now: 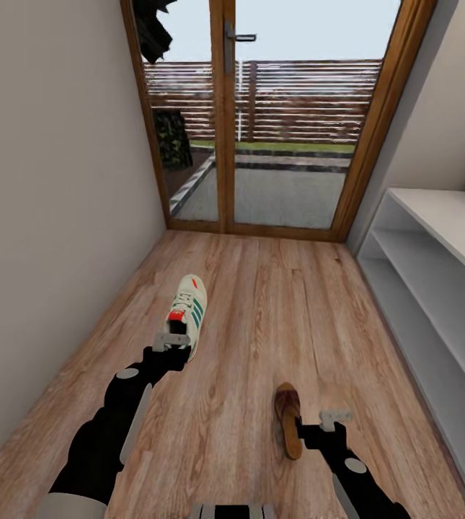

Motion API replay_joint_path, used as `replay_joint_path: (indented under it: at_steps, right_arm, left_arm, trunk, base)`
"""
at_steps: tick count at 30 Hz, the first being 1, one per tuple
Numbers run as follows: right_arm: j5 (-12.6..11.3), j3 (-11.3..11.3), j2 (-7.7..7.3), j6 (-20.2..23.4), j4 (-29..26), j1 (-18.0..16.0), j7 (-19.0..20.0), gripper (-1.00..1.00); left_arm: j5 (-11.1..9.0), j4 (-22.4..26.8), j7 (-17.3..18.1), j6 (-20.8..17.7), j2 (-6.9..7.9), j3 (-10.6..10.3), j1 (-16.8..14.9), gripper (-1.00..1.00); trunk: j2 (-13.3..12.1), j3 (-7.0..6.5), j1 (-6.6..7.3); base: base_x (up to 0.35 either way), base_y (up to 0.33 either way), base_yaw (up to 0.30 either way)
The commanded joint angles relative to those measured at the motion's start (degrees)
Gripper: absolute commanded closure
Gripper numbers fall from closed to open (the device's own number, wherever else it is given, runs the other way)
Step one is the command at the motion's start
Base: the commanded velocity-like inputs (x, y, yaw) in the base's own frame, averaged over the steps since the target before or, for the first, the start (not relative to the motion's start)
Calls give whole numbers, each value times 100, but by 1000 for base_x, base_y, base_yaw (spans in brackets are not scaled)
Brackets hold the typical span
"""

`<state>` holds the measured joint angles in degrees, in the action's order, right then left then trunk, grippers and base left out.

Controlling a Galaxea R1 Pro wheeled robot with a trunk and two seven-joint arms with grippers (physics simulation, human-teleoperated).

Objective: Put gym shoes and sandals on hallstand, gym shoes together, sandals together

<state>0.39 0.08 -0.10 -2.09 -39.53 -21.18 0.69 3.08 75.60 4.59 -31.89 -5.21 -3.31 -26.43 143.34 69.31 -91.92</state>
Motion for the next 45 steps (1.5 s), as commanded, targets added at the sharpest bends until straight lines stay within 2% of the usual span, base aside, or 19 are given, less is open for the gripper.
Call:
replay_joint_path:
  at_steps: [1, 7, 10, 21, 41, 45]
  right_arm:
    - [9, 1, 0, -222, 34, -1, 9, -100]
    - [-22, 1, -4, -745, 139, -2, 2, -100]
    - [-35, 1, -6, -789, 145, -1, 1, -100]
    - [-47, 1, -8, -815, 144, -2, -13, -100]
    - [-48, 0, -8, -814, 134, -2, -22, -100]
    - [-48, 1, -8, -812, 132, -1, -25, -100]
  left_arm:
    - [34, 7, 33, -26, -1, 6, -3, 100]
    - [35, 7, 33, -24, 1, 6, -3, 100]
    - [35, 7, 33, -25, 0, 6, -3, 100]
    - [33, 7, 33, -25, 2, 1, -3, 100]
    - [34, -1, 33, -20, 2, -3, -3, 100]
    - [35, -1, 30, -19, 2, -8, -3, 100]
  trunk:
    - [4, 37, -1]
    - [12, 222, -16]
    - [16, 300, -24]
    - [30, 558, -52]
    - [57, 1163, -104]
    - [60, 1215, -109]
  base:
    - [0, 0, 87]
    - [0, 0, 79]
    - [0, 0, 27]
    - [0, 0, 6]
    - [0, 0, 96]
    - [0, 0, 21]
